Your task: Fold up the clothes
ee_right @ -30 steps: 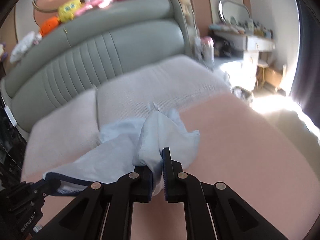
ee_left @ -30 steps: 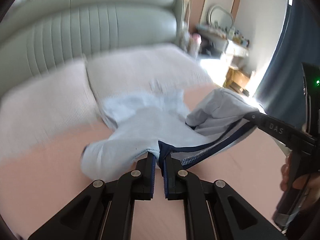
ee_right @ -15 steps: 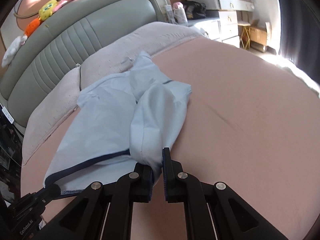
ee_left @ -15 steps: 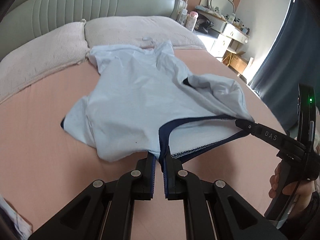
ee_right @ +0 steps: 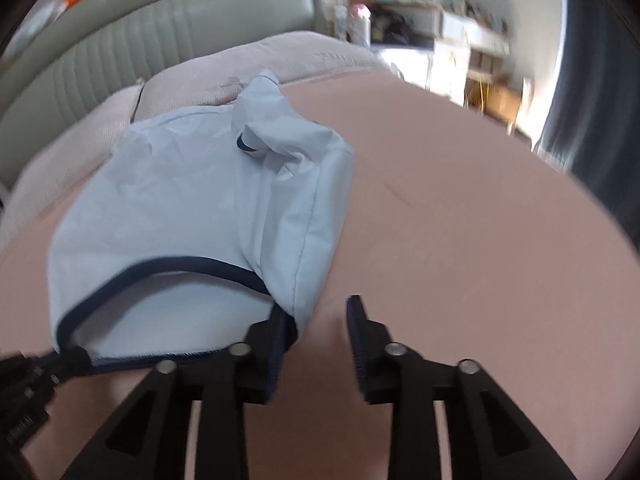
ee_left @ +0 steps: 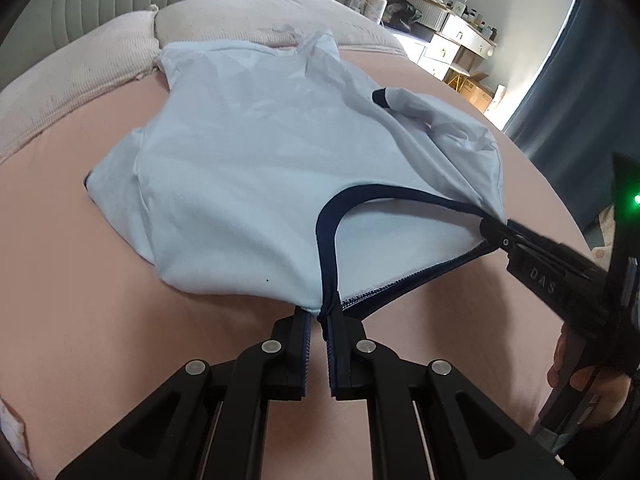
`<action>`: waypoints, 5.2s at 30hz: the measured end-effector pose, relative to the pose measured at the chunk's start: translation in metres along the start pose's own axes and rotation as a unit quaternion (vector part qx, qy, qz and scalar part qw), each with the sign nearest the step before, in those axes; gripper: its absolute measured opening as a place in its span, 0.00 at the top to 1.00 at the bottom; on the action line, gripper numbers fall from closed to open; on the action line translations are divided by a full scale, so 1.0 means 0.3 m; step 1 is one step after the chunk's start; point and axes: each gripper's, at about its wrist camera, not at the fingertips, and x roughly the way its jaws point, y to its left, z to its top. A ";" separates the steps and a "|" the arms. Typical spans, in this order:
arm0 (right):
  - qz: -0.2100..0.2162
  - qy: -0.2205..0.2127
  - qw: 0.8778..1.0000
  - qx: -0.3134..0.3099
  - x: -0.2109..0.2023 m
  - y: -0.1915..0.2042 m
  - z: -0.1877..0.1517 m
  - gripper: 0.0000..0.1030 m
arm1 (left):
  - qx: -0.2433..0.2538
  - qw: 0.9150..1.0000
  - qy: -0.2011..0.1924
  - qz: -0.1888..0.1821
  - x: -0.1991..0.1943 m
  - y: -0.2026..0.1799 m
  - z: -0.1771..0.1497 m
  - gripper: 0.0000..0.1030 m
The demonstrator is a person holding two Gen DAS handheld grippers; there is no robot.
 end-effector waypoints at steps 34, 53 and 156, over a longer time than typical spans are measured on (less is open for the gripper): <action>-0.233 -0.091 0.924 -0.291 0.173 0.157 -0.034 0.95 | 0.021 0.982 -0.061 0.179 0.073 0.045 0.009 0.74; -0.081 -0.004 0.997 -0.010 0.103 -0.232 0.064 0.44 | -0.038 0.992 -0.027 0.119 0.049 0.107 -0.024 0.77; 0.066 0.003 0.975 0.211 0.389 -0.518 0.331 0.96 | -0.260 0.942 -0.116 0.175 -0.021 0.507 0.170 0.95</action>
